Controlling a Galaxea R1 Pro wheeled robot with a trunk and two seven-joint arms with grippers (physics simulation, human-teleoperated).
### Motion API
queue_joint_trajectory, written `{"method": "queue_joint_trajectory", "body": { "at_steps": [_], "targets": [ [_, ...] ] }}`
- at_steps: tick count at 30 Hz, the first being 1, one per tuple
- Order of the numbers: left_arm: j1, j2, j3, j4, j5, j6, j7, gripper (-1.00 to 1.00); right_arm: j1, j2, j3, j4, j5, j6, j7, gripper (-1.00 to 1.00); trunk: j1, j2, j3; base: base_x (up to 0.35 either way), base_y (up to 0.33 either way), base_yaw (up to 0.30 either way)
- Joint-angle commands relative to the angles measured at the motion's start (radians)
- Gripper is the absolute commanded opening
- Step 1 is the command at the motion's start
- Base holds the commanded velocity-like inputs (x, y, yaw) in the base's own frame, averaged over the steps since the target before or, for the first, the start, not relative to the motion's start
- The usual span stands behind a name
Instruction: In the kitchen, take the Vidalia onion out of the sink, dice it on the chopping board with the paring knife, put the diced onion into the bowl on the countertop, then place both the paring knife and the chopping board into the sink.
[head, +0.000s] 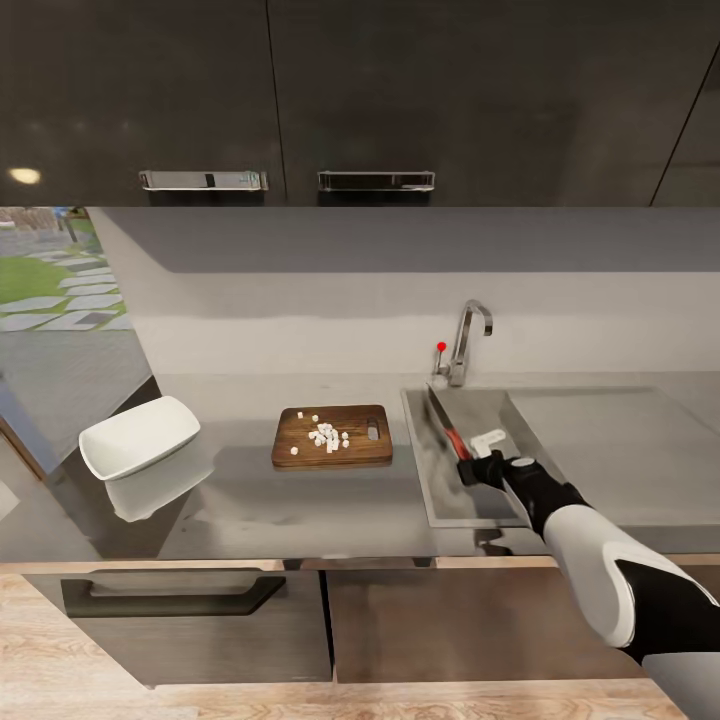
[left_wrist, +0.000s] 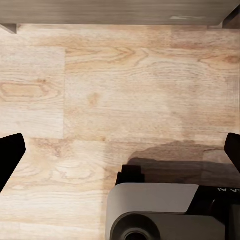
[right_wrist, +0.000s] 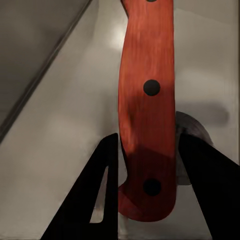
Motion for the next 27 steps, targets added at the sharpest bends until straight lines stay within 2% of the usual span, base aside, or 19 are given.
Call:
{"method": "queue_joint_trajectory", "body": {
  "at_steps": [1,6,7,27],
  "targets": [
    [-0.002,0.0,-0.004,0.004,0.006,-0.007,0.001,1.0,0.0,-0.003,-0.009,0.004,0.005,0.006,0.001,-1.0,0.0,-0.001,-0.001,0.0,0.0,0.0],
    [-0.002,0.0,-0.004,0.004,0.006,-0.007,0.001,1.0,0.0,-0.01,-0.009,0.032,0.004,0.005,-0.03,-1.0,0.0,-0.001,-0.001,0.0,0.0,0.0],
    [-0.002,0.0,-0.004,0.004,0.006,-0.007,0.001,1.0,0.0,-0.01,-0.009,0.063,0.004,0.005,-0.078,-1.0,0.0,-0.001,-0.001,0.0,0.0,0.0],
    [-0.002,0.0,-0.004,0.004,0.007,-0.006,0.001,1.0,0.0,-0.01,-0.009,0.077,0.003,0.004,-0.078,-1.0,0.0,-0.001,-0.001,0.0,0.0,0.0]
  ]
}}
